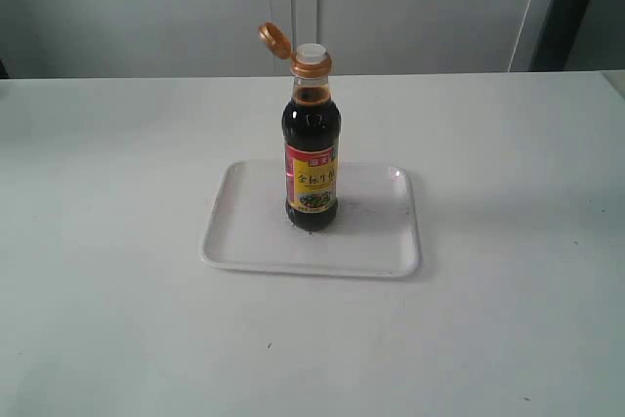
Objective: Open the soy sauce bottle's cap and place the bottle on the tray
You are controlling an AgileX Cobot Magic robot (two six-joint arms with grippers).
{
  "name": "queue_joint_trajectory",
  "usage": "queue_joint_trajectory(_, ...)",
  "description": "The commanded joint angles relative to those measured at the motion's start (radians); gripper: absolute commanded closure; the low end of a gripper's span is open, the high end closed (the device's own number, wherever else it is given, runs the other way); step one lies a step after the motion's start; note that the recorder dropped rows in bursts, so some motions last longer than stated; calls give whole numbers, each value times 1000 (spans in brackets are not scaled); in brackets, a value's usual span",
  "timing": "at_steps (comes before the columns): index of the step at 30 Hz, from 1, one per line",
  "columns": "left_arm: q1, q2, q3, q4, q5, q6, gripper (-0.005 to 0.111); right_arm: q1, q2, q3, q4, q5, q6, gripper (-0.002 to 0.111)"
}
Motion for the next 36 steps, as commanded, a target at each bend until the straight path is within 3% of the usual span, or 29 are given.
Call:
queue_joint_trajectory(1,1,-4,3,-16,1,-1,107,-5,-7,5,-3,-19,-2,108)
queue_joint_trajectory(9,1,-4,3,-14,1,-1,107,-5,-75,31,-88,-7,139,108)
queue_joint_trajectory(25,1,-4,3,-14,-12,-1,107,-5,-345,183,-88,100,135,108)
queue_joint_trajectory(36,1,-4,3,-14,-12,-1,107,-5,-349,235,-88,119,131,108)
